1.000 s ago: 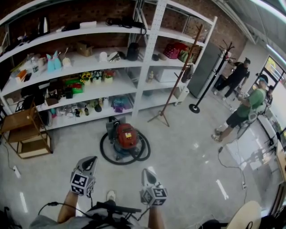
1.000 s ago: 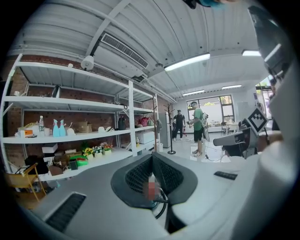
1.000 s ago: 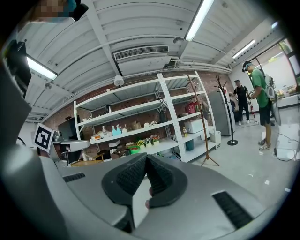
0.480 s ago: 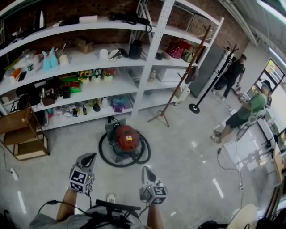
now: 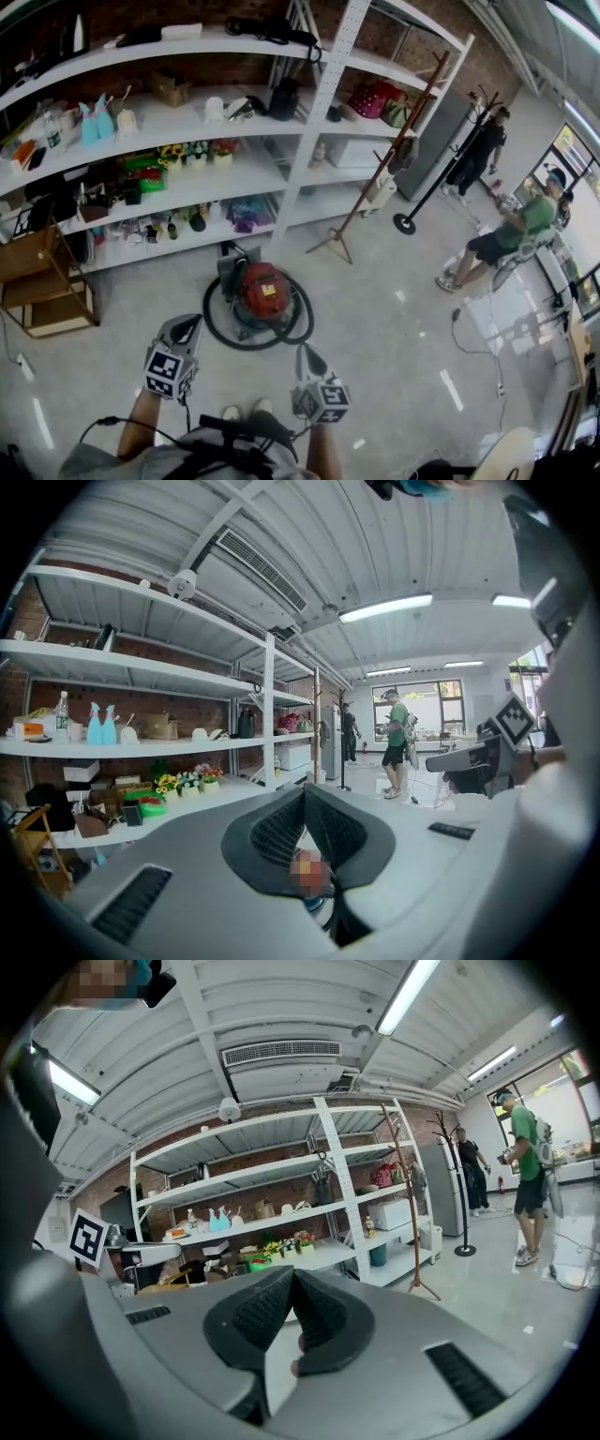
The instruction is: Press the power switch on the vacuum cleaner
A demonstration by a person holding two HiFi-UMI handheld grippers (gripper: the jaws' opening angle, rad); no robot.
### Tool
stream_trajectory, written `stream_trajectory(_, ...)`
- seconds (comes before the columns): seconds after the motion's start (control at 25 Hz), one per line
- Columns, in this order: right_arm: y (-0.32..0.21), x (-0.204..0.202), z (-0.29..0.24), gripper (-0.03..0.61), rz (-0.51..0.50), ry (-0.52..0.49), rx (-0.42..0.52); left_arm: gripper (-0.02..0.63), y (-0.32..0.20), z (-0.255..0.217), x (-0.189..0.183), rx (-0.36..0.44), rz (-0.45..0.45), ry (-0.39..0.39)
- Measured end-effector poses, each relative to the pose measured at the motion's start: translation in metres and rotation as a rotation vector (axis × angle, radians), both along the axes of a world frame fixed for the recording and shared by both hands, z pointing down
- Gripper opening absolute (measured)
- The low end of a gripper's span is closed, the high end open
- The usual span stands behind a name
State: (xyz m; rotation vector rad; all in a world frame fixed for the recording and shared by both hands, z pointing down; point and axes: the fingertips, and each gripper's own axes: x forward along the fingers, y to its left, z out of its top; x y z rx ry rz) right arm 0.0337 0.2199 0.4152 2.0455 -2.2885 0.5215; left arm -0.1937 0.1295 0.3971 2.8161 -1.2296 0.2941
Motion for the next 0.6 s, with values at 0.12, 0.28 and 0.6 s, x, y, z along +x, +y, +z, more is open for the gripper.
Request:
stream_trajectory(0.12, -0.009, 0.005, 0.001, 0.012, 0.003, 0.001, 0.001, 0.006, -0.008, 0.001, 0.004, -0.001, 0.002, 0.0)
stream_trajectory(0.28, -0.025, 0.008, 0.0, 0.012, -0.004, -0.012, 0.001, 0.006, -0.023, 0.0, 0.009, -0.003, -0.004, -0.003)
stream_trajectory(0.6, -0.077, 0.034, 0.007, 0.012, -0.024, -0.011, -0.015, 0.006, -0.072, 0.003, 0.032, -0.006, -0.009, -0.021)
